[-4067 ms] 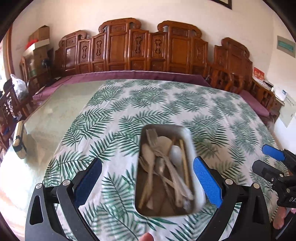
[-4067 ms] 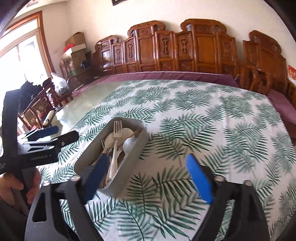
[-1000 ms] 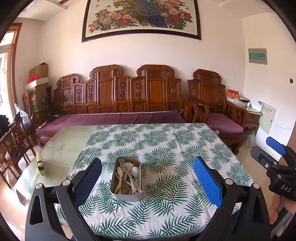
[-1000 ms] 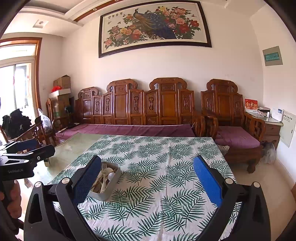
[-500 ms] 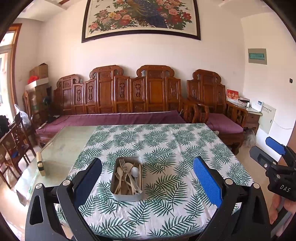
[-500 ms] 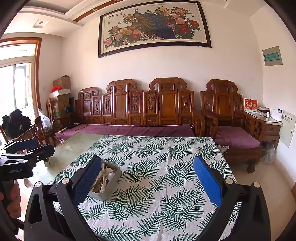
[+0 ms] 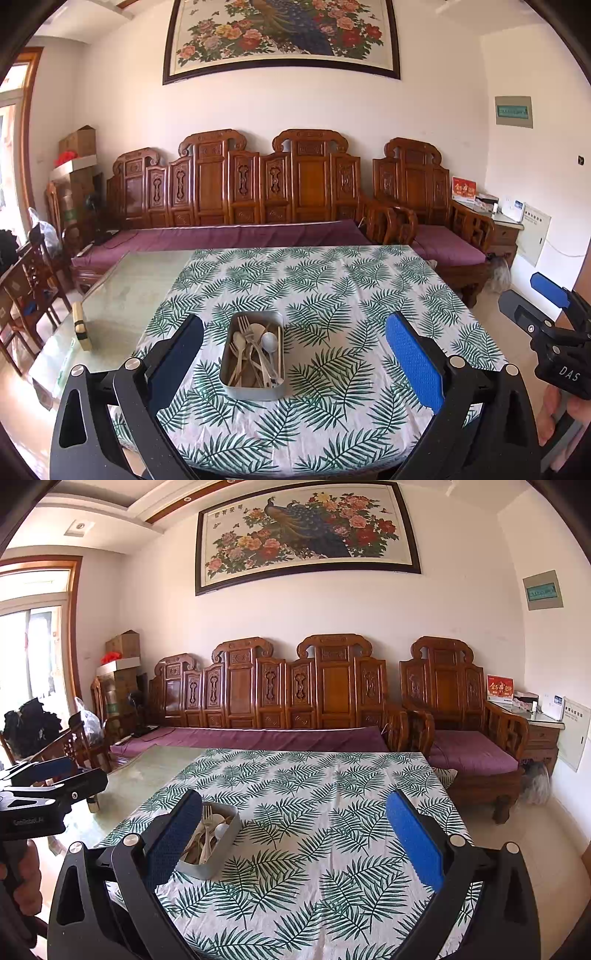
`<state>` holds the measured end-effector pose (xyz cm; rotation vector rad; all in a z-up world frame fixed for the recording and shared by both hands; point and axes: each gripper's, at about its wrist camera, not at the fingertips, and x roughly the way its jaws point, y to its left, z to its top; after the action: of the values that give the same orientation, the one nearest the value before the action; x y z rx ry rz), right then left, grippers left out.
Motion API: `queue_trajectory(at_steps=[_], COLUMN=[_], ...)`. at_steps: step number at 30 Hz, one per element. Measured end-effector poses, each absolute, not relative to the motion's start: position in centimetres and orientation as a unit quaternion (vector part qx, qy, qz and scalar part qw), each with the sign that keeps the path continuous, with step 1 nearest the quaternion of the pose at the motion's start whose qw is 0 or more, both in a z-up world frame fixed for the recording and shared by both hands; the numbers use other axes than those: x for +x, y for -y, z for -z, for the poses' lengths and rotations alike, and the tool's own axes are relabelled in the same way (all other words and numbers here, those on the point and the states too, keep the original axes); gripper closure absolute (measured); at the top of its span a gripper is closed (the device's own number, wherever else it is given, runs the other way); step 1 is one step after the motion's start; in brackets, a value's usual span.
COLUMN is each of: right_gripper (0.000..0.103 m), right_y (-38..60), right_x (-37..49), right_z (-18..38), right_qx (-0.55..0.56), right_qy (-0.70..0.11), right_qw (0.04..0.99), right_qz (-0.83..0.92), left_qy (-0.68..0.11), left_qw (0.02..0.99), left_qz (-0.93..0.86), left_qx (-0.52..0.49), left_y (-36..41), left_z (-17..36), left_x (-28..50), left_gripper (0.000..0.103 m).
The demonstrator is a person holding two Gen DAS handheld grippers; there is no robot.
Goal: Organize utensils
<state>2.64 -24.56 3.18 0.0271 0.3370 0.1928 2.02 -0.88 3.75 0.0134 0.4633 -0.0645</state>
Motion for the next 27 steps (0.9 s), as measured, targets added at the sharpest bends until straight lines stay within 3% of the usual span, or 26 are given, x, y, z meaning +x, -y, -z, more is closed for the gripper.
queue_trajectory(at_steps=[27], right_gripper=[0.003], right_y=[24.81], right_x=[2.67], right_z=[-3.09], right_qx=[0.013], right_qy=[-0.167], right_qw=[0.981], right_qz=[-0.095], left_qy=[-0.228], left_qw=[0.973], left_qz=[0.033], left_qx=[0.006], left_y=[1.01], left_z=[-4.18], left_x=[1.93], left_gripper=[0.008])
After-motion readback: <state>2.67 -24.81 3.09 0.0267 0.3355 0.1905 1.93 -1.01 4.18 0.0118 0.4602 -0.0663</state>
